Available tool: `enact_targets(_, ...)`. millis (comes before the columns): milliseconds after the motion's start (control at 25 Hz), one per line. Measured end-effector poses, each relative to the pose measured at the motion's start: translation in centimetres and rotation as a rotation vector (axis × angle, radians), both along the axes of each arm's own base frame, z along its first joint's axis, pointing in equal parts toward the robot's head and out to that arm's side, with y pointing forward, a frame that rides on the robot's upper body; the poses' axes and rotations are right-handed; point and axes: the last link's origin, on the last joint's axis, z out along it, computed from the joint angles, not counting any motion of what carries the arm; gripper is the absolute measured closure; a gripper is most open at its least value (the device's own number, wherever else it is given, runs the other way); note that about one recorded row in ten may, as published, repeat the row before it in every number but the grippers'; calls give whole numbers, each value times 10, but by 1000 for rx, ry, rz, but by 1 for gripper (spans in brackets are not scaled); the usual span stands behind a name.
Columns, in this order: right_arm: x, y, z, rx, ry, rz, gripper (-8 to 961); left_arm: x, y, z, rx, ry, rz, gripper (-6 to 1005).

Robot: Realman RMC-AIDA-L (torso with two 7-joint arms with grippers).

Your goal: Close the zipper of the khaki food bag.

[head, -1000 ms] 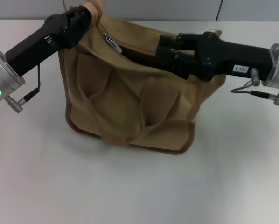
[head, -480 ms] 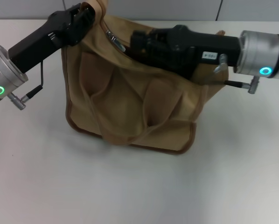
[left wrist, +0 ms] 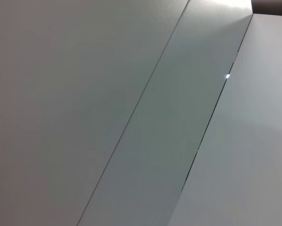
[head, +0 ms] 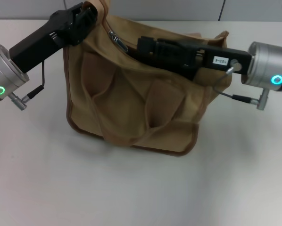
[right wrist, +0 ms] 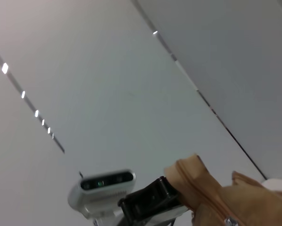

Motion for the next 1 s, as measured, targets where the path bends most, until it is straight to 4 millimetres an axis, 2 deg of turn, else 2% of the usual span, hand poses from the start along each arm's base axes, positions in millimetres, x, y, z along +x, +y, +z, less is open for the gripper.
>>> enact_targets(200,4,-12,3,-169,80,-105,680,2,1,2,7,-10,-4,955)
enact_targets(240,3,-15,4,-253,107,-146,655,2,1,2,8,-11,-5,955)
enact_targets(520,10,-14,0,-341,78,-256,465,4,0,2,6,-16,-19,954)
enact_targets(760,7,-10,-4,-315,54,-246,401,6,0,0,-5,-13,-30,953)
enact_targets(1000,8,-8,-7,-248,39,-213,400,6,-1,0,-8,-16,-36,952)
